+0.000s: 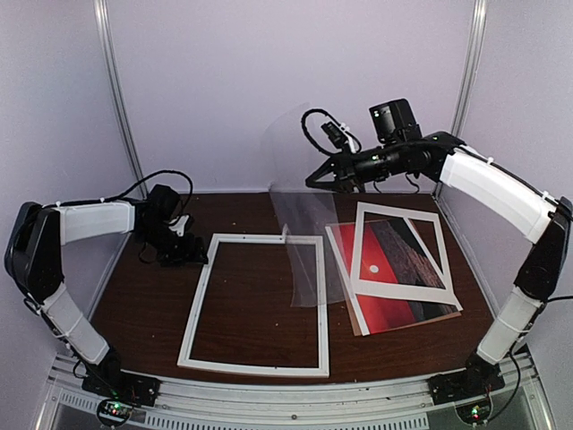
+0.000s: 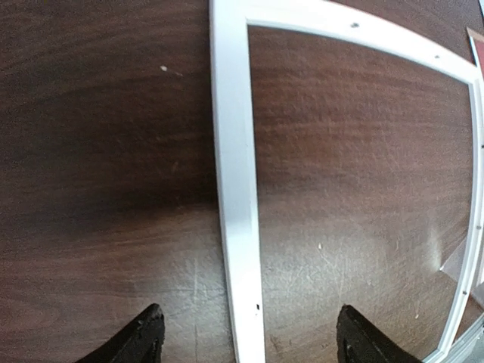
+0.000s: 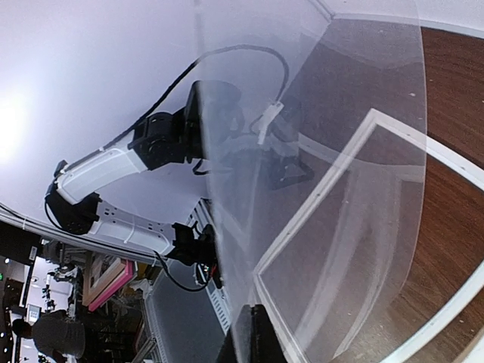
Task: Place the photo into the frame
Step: Move the mat board to the center of the board, then place the glass panel at the frame body.
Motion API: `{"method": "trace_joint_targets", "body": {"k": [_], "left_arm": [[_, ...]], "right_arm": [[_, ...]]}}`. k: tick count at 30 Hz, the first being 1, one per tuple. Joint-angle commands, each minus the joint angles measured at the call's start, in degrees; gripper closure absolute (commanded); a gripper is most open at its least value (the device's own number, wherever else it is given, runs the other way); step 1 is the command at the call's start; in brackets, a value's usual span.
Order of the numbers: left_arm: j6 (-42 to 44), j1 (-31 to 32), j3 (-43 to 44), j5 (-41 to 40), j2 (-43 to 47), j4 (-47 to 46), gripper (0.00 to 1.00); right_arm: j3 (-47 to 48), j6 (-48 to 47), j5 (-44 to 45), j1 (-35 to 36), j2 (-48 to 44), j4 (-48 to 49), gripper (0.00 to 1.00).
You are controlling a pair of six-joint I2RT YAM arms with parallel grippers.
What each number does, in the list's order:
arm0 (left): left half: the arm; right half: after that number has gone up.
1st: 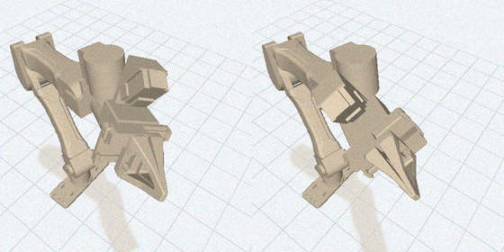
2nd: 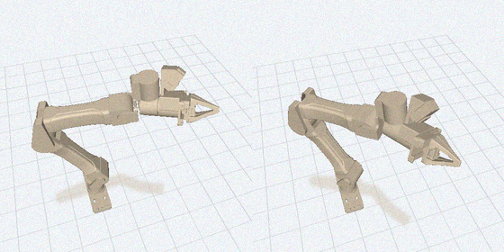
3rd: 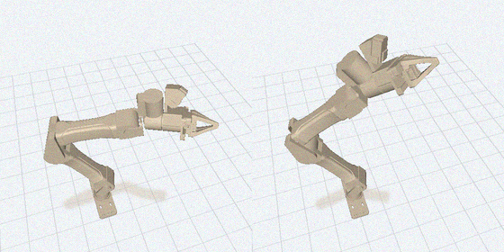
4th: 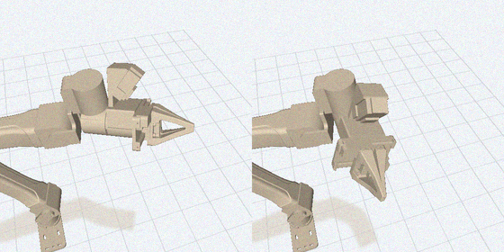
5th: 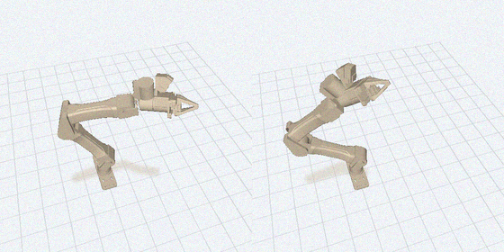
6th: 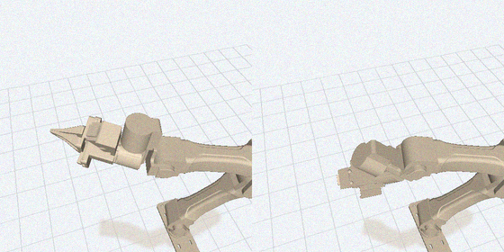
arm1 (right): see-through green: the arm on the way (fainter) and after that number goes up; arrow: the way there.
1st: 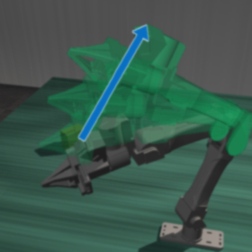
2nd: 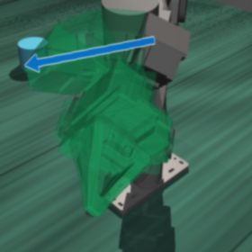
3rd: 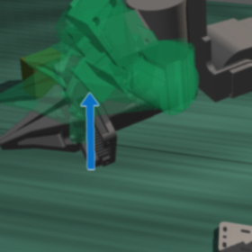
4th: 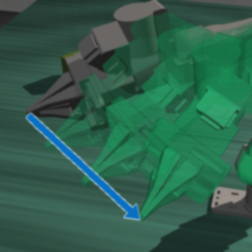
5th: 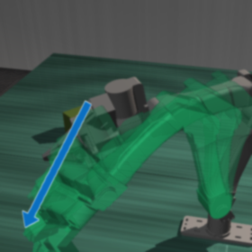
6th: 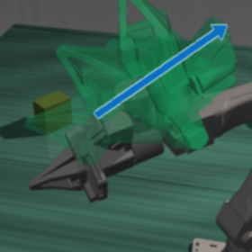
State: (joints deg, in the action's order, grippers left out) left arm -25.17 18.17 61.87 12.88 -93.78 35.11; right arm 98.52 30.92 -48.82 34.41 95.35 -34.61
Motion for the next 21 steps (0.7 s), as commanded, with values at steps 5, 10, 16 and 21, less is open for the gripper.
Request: {"method": "trace_joint_targets", "body": {"k": [5,10,16,21], "left_arm": [[-3.4,-9.4,-2.1,-4.0,8.0,-3.6,0.14],[-5.0,-14.8,-3.9,-6.2,12.8,-2.5,0.09],[-4.0,-15.6,-5.7,-20.8,20.8,-0.6,0.02],[-2.1,-15.6,-4.3,-24.0,21.8,0.7,0.02]], "right_arm": [[7.3,15.1,3.5,10.8,6.7,16.8,1.00],[8.3,22.1,3.8,13.5,10.2,24.4,1.00],[1.0,22.8,13.9,13.4,11.5,20.2,1.00],[-8.9,25.8,17.8,12.6,13.1,23.5,1.00]]}}
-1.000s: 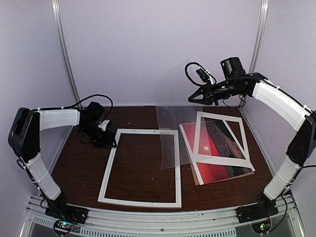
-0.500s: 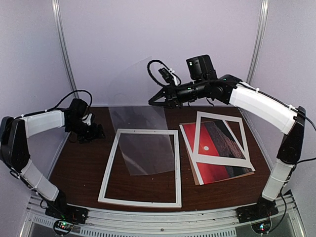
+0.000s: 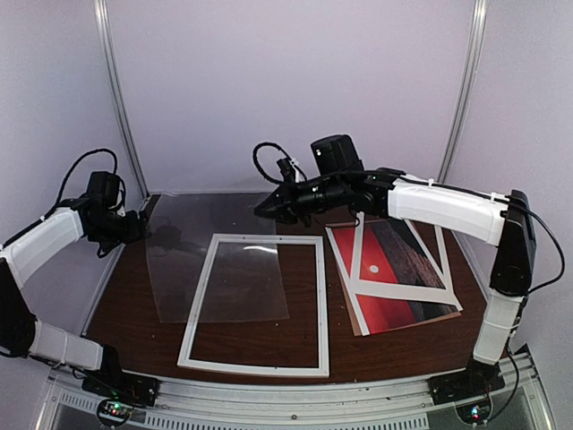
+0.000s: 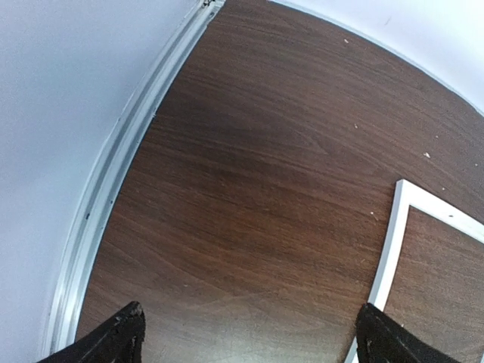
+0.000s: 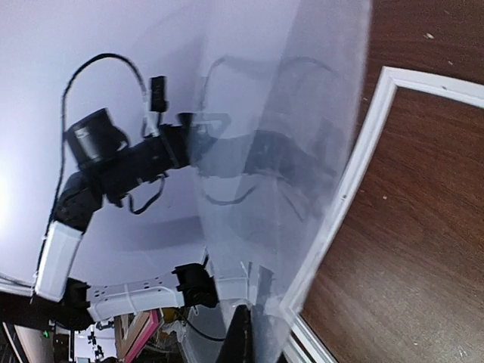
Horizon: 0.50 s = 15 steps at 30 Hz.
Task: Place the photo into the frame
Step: Place the glass panel at the frame body.
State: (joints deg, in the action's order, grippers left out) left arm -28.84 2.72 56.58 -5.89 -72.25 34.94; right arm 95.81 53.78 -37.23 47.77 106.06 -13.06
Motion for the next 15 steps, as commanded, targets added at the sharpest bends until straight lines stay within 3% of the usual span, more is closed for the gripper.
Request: {"method": "trace_joint_targets", "body": {"k": [1,7,15], "left_arm": [[1.7,-0.2,1.3,-4.4,-0.1,0.9,0.02],[1.9,-0.1,1.3,-0.8,-2.3,0.9,0.02],[2.2,-0.1,0.8,0.8,-2.8,0.8,0.02]], "right_arm": [[-7.5,3.3,6.2,-0.9,3.2,2.0,1.00],[-16.7,4.6,6.1,-1.8,5.6,4.9,1.00],[-20.1,2.0,6.6,-2.5,6.6,3.2,1.00]]}}
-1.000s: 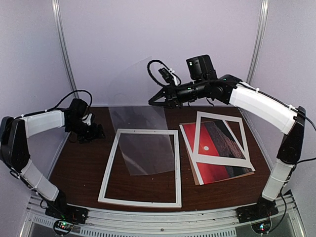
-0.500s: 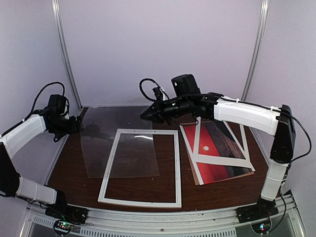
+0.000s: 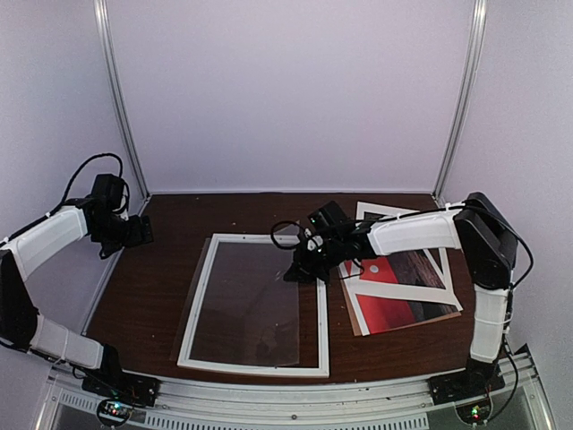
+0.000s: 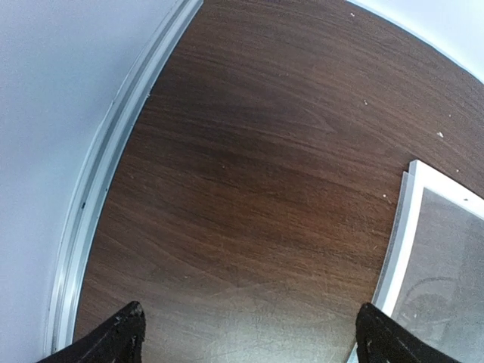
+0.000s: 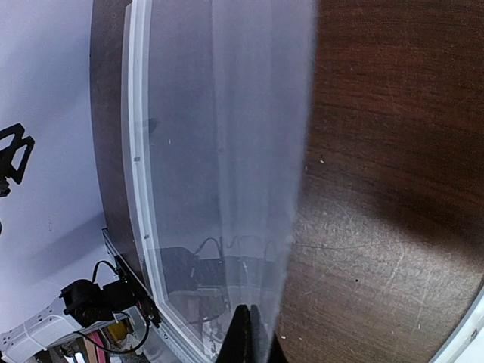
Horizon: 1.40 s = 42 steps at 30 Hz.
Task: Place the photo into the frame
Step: Place the glass panel at the frame body.
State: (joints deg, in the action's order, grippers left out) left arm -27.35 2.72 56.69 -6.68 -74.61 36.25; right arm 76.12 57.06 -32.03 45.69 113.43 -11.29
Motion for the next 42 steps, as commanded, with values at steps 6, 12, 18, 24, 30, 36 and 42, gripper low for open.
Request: {"method": "trace_joint_targets", "body": {"k": [6,12,18,24,30,36,42], "left_arm": [[0.7,1.6,-0.9,2.6,-0.6,-1.0,0.02],[0.0,4.4,-2.6,5.4,-2.7,-2.6,0.02],[-0.2,6.4,-3.1,6.7,-4.4,-4.4,0.02],[-0.4,7.5,-2.9,7.9,-4.9,-4.5,0.02],[-0.3,7.9,-2.8,7.7,-5.2,-4.5,0.02],[-0.3,8.4,-2.7,7.6,-5.6,-4.5,0.02],[-0.3,8.8,-2.7,7.6,-5.9,-4.6,0.02]], "right_arm": [[-1.4,-3.1,3.7,-1.1,-2.4,-0.5,1.00],[-2.0,-3.9,4.2,-2.0,-3.1,-0.8,1.00],[0.4,-5.9,2.5,-2.1,-1.9,-3.1,1.00],[0.0,-5.4,2.8,-2.1,-2.3,-3.1,1.00],[-0.2,-5.3,3.0,-2.2,-2.3,-2.8,1.00],[0.2,-5.7,2.9,-2.3,-2.0,-3.2,1.00],[0.3,-6.0,3.0,-2.2,-1.9,-3.5,1.00]]}}
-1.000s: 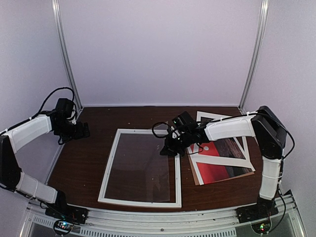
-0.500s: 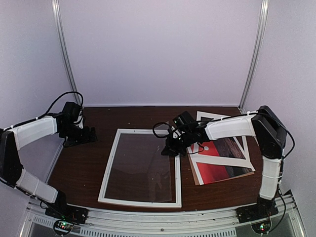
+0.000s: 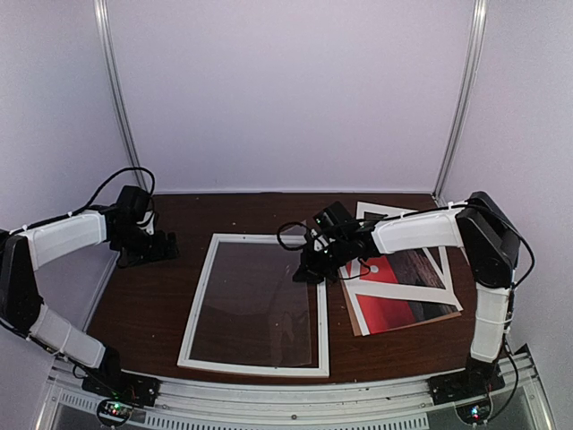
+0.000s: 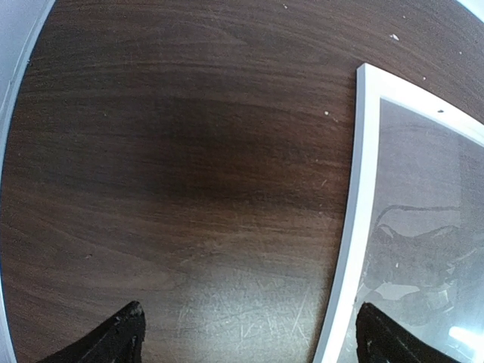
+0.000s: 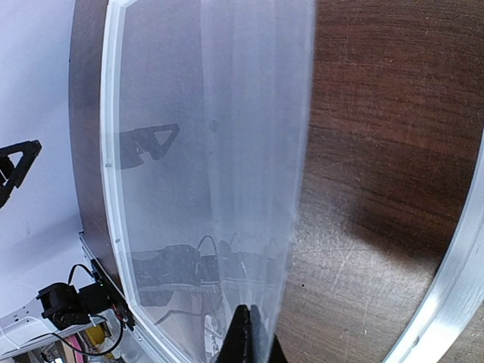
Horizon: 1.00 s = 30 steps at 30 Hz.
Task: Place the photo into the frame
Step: Place the glass panel at the frame body.
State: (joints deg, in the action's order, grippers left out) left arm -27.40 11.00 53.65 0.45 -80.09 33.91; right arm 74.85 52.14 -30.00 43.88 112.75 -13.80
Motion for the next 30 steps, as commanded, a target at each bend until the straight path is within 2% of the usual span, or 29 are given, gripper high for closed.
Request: {"method": "trace_joint_targets", "body": {"k": [1,30], "left_arm": [[-0.2,0.6,0.4,0.6,-0.5,-2.2,0.02],[-0.4,1.1,0.2,0.5,-0.5,-2.2,0.02]], "right_arm": [[1.7,-1.2,1.0,-0.4,-1.2,-1.0,1.00],[3.3,-4.4,0.6,-0.4,-0.1,-4.9,1.00]]}}
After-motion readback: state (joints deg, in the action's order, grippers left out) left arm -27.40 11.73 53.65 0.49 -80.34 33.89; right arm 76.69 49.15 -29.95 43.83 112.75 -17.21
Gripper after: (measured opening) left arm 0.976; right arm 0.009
